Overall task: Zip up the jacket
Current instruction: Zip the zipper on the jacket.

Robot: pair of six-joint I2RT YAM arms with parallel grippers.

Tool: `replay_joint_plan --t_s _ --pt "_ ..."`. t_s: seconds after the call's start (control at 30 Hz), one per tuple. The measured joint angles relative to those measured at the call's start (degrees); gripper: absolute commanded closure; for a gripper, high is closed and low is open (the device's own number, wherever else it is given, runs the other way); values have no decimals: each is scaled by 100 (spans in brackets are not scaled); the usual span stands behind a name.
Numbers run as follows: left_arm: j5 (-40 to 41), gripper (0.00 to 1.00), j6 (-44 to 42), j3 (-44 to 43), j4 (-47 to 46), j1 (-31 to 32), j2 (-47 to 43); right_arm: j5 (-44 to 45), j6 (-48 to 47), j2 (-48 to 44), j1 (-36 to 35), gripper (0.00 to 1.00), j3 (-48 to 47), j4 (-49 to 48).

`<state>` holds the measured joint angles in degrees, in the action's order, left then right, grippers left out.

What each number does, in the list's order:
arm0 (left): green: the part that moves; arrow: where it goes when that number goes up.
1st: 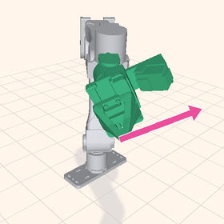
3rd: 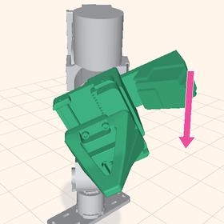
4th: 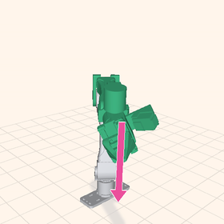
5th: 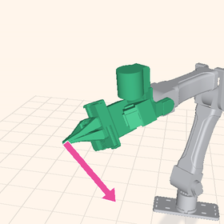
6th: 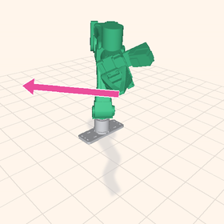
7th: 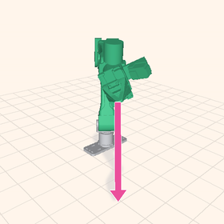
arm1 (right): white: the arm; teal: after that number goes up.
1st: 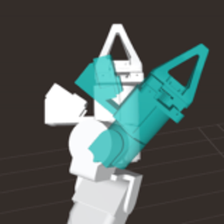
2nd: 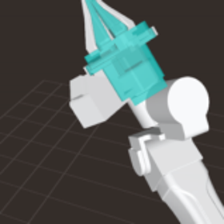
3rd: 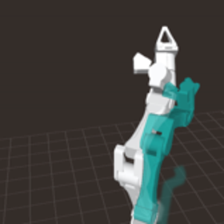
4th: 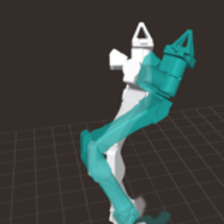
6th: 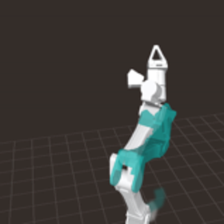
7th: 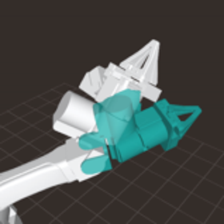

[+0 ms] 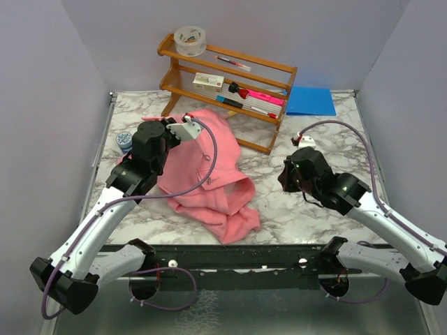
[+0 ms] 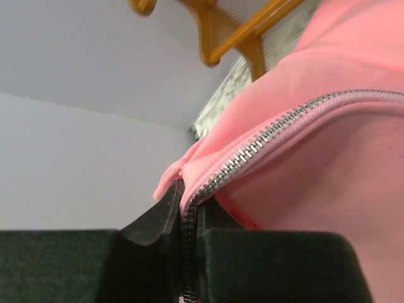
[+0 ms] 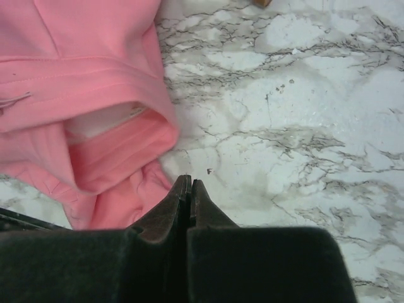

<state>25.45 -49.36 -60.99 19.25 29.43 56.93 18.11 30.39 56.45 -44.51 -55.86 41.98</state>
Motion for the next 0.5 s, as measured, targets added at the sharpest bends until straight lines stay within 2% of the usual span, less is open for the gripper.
replay_joint_plan --t_s 0.03,0.1,0.13,0.2,0.27,0.3,0.5 --pt "-146 100 -26 -63 11 -2 20 -11 -50 -50 2 91 0 -26" --pt "-588 100 -94 -114 42 -11 13 -186 -190 -157 0 68 11 -221" --pt "-750 100 -109 -116 52 -15 2 -330 -227 -227 0 62 46 -424" --pt "-1399 100 -125 -116 125 -17 -42 -702 -313 -404 0 50 243 -1043" --pt "-1910 100 -118 -116 190 -17 -92 -1178 -420 -542 0 29 555 -1838" --pt "-2177 100 -107 -116 221 -17 -122 -1419 -511 -562 0 26 728 -2277" --pt "-3265 100 -105 -116 356 -17 -341 -2750 -1438 35 0 26 1458 -5038"
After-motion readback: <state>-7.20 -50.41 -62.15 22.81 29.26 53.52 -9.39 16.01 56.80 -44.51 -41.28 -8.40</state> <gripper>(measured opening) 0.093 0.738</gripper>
